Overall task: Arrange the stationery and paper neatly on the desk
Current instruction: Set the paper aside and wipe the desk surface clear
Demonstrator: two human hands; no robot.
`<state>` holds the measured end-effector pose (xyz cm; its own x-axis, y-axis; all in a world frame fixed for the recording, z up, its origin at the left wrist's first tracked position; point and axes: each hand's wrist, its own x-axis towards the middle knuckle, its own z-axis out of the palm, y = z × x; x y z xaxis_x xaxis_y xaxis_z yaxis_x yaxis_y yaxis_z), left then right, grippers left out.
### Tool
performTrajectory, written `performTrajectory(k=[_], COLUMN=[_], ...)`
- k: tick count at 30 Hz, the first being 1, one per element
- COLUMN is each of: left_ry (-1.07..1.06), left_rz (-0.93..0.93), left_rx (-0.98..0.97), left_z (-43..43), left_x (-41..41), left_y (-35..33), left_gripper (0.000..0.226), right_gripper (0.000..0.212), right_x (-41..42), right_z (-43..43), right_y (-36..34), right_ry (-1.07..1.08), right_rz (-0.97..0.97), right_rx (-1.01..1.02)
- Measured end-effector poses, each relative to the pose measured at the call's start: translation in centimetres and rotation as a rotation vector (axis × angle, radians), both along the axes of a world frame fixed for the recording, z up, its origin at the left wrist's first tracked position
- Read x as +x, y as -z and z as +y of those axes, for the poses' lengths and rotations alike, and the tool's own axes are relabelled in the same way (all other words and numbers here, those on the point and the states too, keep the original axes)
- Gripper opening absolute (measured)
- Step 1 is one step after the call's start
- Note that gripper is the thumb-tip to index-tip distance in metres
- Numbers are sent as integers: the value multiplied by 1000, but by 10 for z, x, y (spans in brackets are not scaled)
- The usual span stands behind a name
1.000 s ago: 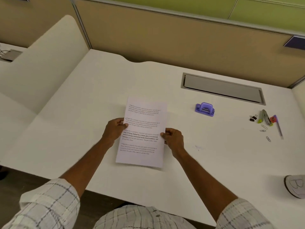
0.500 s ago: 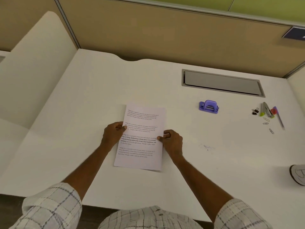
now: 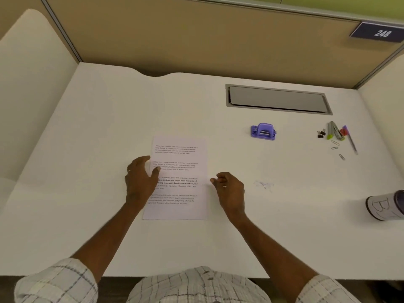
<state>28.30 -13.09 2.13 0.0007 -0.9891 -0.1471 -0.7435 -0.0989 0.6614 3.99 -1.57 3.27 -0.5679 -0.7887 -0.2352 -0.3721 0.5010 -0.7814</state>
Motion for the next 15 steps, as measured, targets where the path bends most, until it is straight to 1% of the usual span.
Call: performTrajectory(k=[2,4,7,9,11,13,15], left_ry=[68,198,470,594,669,700,680], left_rz=[30,75,26,-8,-48,-127,-209], left_rx=[-93,-134,-120,-142,-166,-174,-166], left_z=[17,42,87,107,118,120,119], left_x=[-11,-31,-77,-114,-150,-182,-206], left_y=[1,7,16,20,26,32,37], left_gripper=[45,43,57,65,70,71,71], right_gripper=[19,20,23,28,33,39,46], right_x=[-15,-35,-74,-101,-125,-147,-166], right_z=[24,51,94,123,147,165,176], right_y=[-1,1,11,18,20,23,30], right_ry=[-42,-100,-182,-198,-205,-252,-370], right_rz=[135,287,465,524,552,585,632], right_rx=[-33,-49,16,61,94,120,145])
